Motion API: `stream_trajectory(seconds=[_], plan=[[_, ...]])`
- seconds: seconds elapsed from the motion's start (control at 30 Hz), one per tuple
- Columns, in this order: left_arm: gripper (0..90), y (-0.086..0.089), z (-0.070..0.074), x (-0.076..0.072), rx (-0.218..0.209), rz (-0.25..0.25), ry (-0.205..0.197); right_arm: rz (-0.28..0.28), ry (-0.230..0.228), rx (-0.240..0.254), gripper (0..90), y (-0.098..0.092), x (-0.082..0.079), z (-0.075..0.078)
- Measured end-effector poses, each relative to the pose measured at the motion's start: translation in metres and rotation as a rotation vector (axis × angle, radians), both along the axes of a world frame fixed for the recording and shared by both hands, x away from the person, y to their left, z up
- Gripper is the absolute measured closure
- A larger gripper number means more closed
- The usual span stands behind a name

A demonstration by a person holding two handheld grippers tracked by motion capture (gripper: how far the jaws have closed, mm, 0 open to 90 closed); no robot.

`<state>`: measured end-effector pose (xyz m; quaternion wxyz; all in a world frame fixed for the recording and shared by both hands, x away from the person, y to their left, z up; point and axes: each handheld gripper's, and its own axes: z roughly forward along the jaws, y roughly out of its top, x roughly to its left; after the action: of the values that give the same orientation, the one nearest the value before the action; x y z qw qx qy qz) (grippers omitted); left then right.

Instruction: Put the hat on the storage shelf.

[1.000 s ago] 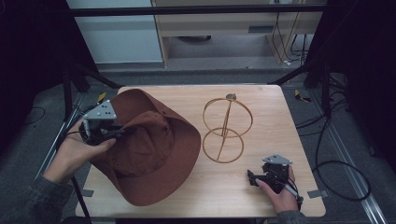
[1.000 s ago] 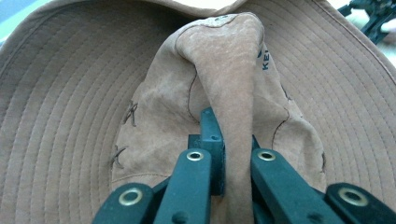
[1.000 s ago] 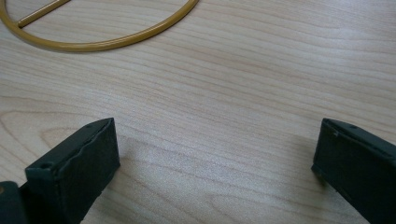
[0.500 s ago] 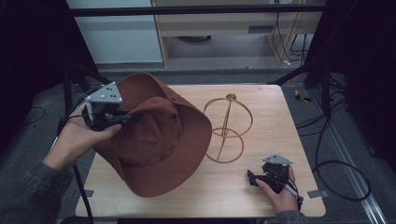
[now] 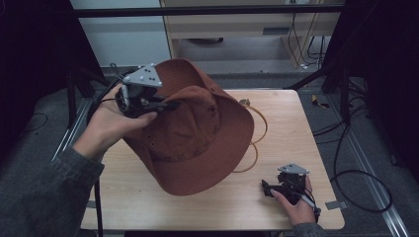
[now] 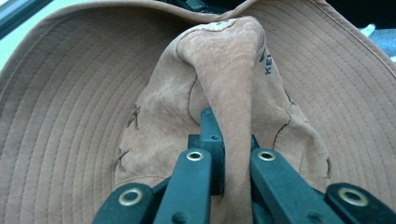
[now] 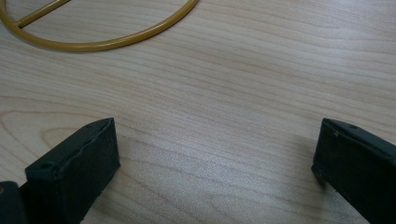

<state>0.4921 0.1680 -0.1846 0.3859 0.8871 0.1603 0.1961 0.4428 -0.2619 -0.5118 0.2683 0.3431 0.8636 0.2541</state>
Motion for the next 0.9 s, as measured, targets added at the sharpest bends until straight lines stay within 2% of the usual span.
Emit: stream_trajectory(seconds=[0.03,0.07,0.2,0.5,0.9], plan=[[88.6,-0.010,0.005,0.003,0.001,-0.009,-0.001,0.000,0.000,0.000,0.5,0.000,0.000,0.000],[88.6,-0.010,0.005,0.003,0.001,-0.009,-0.001,0.000,0.000,0.000,0.5,0.000,0.000,0.000],[88.6,-0.032,0.010,0.010,0.034,-0.024,0.002,-0.001,0.002,0.000,0.5,0.000,0.000,0.000],[88.5,-0.060,0.013,0.026,0.050,-0.035,0.017,0.000,0.002,-0.001,0.5,0.000,0.000,0.000],[88.6,-0.094,0.013,0.036,0.066,-0.057,0.017,0.003,0.001,-0.002,0.5,0.000,0.000,0.000]])
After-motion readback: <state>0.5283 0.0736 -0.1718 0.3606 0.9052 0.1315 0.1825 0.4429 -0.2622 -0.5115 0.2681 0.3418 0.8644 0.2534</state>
